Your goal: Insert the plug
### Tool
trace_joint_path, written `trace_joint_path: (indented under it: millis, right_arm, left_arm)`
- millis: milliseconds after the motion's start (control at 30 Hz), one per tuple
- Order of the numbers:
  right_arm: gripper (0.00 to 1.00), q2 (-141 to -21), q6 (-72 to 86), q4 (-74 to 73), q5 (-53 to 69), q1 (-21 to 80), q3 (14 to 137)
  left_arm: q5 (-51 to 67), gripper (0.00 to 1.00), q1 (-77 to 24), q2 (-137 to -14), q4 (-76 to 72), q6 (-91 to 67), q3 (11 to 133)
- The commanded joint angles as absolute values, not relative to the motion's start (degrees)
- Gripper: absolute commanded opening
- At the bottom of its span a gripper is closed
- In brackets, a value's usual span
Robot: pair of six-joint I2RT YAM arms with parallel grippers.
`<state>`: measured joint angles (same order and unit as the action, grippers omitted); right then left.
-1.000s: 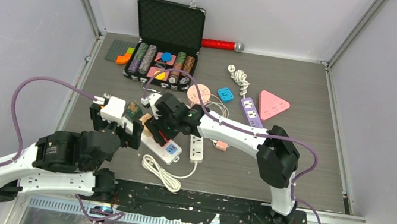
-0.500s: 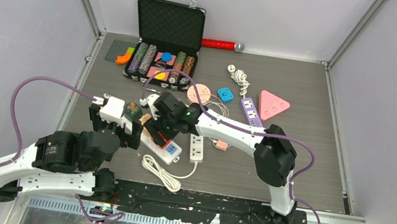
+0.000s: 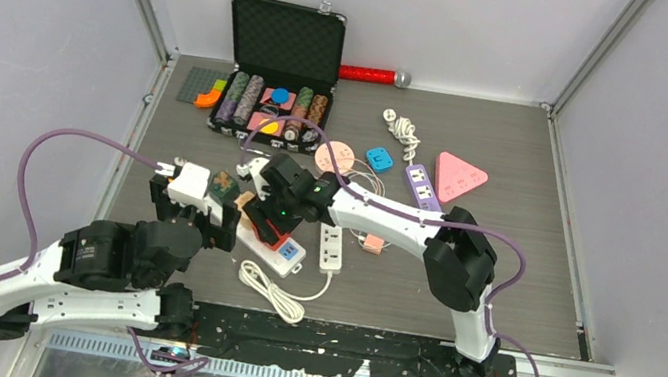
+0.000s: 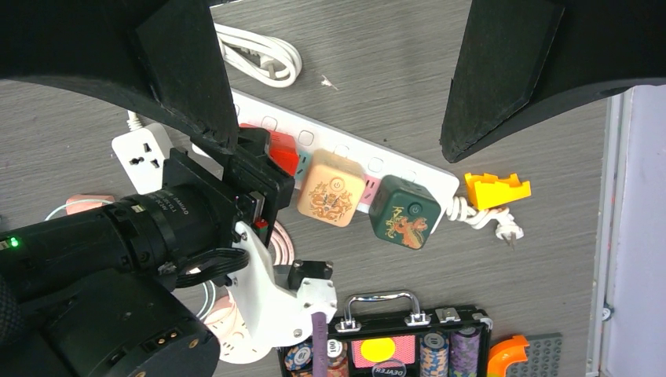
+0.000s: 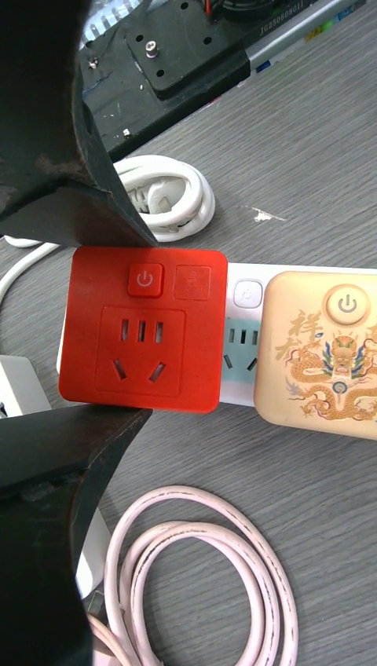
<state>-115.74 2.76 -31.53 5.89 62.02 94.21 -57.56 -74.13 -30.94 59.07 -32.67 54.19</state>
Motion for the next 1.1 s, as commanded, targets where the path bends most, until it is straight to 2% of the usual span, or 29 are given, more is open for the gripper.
trace_joint_path:
  millis: [0,367,733,1067]
  right_arm:
    - [0.05,-115.24,2.24,-29.53,8.72,61.97,89.01]
    - [0.05,-113.73,3.98,-20.83,6.79,62.32,74.69]
    - [0.05,-118.21,5.26,-20.24,2.48,63.34,71.27]
    - [0.05,-107.19,5.75,-3.15,-4.04,65.94,54.62]
  left_arm:
    - [-59.41,0.99,-73.86,-31.0,58.89,-34.23,54.28]
    - [-59.35,0.99,-73.87,-31.54,58.53,-34.57,54.24]
    - [-59.33,0.99,-73.88,-32.32,58.3,-34.63,54.28]
    - [-59.33,0.99,-73.76,-32.41,58.24,-34.9,54.14]
